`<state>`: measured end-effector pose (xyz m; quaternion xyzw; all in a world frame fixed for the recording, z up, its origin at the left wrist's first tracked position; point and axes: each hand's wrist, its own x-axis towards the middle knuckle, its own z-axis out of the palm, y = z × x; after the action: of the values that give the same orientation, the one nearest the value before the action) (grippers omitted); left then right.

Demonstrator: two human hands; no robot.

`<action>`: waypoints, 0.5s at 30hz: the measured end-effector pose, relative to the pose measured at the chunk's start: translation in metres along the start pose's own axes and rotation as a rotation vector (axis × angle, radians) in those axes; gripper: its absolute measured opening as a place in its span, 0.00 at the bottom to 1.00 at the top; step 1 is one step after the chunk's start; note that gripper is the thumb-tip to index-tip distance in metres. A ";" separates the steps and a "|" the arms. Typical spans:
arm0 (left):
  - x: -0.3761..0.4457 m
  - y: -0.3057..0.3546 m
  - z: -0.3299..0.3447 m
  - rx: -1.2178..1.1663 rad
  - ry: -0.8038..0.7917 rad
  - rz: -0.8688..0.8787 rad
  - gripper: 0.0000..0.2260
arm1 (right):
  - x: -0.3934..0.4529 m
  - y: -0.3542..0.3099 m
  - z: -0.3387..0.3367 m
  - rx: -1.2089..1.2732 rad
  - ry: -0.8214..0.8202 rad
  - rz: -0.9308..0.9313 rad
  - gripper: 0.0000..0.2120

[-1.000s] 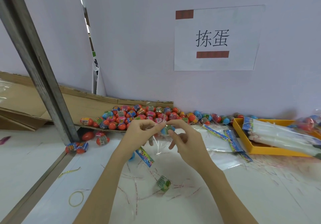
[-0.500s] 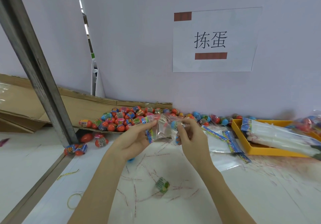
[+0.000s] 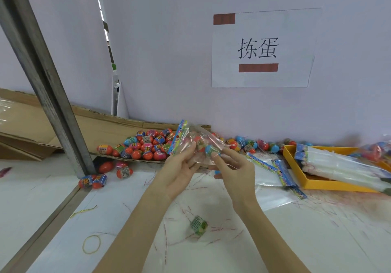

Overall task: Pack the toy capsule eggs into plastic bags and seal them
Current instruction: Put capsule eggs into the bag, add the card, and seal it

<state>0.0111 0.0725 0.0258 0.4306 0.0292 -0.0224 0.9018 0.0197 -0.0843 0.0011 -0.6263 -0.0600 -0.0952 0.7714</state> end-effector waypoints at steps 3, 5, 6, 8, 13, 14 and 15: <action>0.004 -0.011 0.000 0.012 0.178 0.047 0.21 | -0.003 0.002 0.003 -0.122 -0.062 -0.065 0.11; 0.004 -0.014 -0.002 0.004 0.228 0.050 0.19 | -0.006 0.002 0.006 -0.162 -0.118 -0.097 0.14; 0.004 -0.014 -0.003 0.006 0.245 0.038 0.18 | -0.008 0.002 0.008 -0.181 -0.133 -0.105 0.14; 0.004 -0.014 -0.004 0.013 0.261 0.012 0.17 | -0.010 0.002 0.011 -0.206 -0.133 -0.119 0.13; 0.001 -0.017 0.001 0.012 0.166 -0.003 0.20 | -0.016 0.001 0.015 -0.170 -0.016 -0.147 0.10; 0.001 -0.018 0.002 0.012 0.151 0.005 0.20 | -0.016 0.000 0.014 -0.159 0.006 -0.145 0.09; 0.001 -0.020 0.002 0.015 0.141 0.010 0.19 | -0.015 0.000 0.013 -0.150 0.017 -0.143 0.08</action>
<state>0.0109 0.0583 0.0116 0.4382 0.0901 0.0123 0.8943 0.0056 -0.0708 0.0010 -0.6758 -0.0906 -0.1595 0.7139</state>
